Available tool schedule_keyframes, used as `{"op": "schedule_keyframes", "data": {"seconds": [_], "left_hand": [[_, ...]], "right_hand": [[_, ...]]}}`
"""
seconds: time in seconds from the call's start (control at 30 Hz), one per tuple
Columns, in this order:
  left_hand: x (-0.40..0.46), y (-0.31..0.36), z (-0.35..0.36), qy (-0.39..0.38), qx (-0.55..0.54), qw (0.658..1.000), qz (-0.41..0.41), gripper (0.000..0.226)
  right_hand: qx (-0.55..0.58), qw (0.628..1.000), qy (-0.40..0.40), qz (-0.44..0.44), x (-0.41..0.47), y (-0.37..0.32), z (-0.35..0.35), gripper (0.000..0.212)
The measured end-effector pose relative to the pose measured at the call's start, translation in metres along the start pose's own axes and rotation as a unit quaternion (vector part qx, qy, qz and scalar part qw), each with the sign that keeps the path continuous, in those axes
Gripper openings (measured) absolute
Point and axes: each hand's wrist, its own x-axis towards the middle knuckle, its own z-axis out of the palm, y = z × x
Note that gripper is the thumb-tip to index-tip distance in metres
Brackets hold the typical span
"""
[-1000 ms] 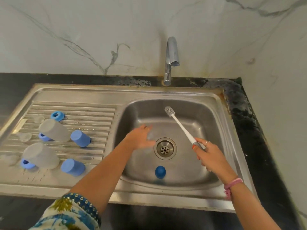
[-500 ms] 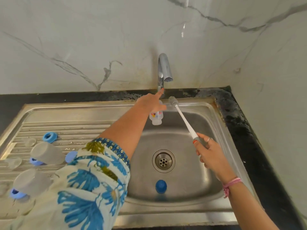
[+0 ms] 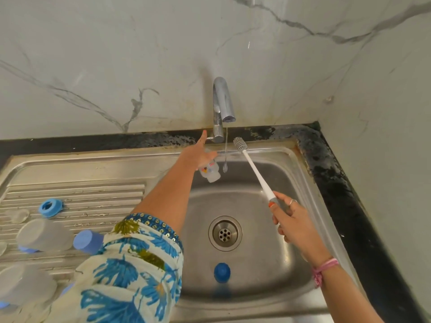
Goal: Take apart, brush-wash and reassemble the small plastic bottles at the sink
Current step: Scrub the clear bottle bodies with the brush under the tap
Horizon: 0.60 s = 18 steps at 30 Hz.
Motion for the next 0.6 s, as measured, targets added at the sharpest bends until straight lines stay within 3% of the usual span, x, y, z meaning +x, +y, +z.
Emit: {"op": "schedule_keyframes", "data": {"seconds": [0.1,0.2,0.33,0.4,0.6], "left_hand": [[-0.005,-0.001,0.007,0.006,-0.112,0.994,0.009,0.091],[-0.018,0.004,0.022,0.040,-0.261,0.964,0.045,0.106],[-0.038,-0.001,0.048,0.088,-0.400,0.912,0.031,0.076],[-0.043,-0.005,0.054,0.116,-0.418,0.899,0.057,0.065],[-0.051,0.001,0.043,0.152,-0.386,0.901,0.130,0.072]], "right_hand": [[0.000,1.000,0.000,0.008,0.000,0.005,-0.002,0.025],[0.002,1.000,-0.001,0.015,0.000,0.007,-0.003,0.026],[-0.001,1.000,0.004,0.020,-0.003,0.011,-0.006,0.025],[0.000,1.000,0.007,0.022,-0.006,0.013,-0.008,0.026],[-0.016,0.999,0.006,0.032,-0.012,0.019,-0.014,0.031]]}}
